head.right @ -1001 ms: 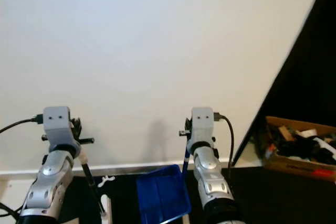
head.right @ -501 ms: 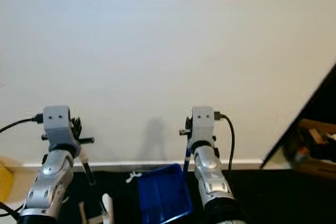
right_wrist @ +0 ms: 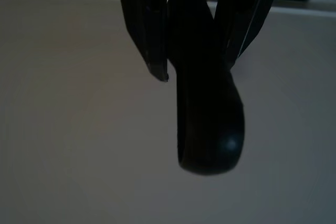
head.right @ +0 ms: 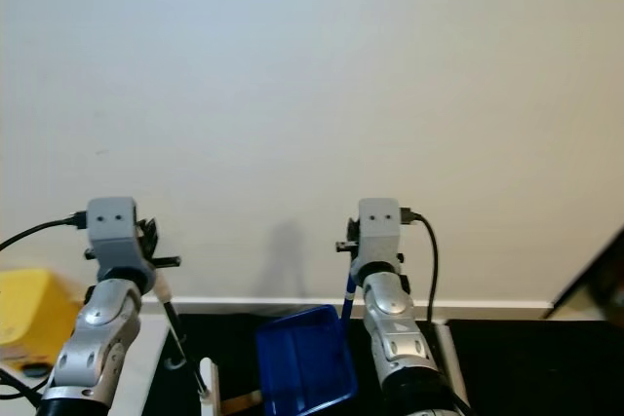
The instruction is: Sweep floor
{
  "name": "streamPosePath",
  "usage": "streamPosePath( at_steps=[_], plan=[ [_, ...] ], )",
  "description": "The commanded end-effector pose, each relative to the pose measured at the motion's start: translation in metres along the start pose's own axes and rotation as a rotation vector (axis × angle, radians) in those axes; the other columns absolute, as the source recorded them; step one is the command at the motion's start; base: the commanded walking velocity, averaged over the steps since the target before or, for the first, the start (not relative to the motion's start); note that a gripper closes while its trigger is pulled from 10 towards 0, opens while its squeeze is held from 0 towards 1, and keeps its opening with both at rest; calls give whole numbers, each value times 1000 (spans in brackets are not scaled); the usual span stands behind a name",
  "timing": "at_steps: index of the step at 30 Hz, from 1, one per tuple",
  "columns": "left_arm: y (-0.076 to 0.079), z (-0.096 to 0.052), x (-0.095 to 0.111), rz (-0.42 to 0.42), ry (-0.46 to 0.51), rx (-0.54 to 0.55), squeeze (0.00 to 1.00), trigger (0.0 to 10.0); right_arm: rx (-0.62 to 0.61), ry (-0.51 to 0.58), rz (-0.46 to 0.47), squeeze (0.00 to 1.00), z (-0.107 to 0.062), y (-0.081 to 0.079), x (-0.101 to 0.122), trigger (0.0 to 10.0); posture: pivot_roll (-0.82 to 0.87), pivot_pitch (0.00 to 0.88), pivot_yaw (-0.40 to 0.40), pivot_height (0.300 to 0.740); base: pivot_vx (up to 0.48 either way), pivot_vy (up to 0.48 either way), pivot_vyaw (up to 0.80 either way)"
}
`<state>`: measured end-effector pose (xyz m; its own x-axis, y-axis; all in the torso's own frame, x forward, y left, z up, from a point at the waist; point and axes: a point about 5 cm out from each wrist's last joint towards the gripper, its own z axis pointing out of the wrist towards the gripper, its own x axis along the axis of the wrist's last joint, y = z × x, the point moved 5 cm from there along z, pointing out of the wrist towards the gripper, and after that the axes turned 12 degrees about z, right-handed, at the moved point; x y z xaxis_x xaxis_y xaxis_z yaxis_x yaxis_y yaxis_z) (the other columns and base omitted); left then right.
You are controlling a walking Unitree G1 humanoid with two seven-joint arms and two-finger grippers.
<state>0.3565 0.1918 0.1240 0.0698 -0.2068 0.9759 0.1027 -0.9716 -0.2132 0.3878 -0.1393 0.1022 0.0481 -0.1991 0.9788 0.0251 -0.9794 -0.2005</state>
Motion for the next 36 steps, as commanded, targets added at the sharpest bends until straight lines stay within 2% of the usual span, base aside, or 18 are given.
streamPosePath(
  at_steps=[1,7,36],
  plan=[
    [-3,0,5,32,21,3,0,10000,3,43,9,0,1,-2,11,10000,21,65,72,740,0,0,0],
    [0,-1,4,46,28,-10,0,10000,3,42,8,0,1,-2,11,10000,21,66,71,740,0,0,0],
    [3,-1,4,77,32,-32,0,10000,-5,45,14,0,1,-1,11,10000,21,71,82,740,0,-465,0]
  ],
)
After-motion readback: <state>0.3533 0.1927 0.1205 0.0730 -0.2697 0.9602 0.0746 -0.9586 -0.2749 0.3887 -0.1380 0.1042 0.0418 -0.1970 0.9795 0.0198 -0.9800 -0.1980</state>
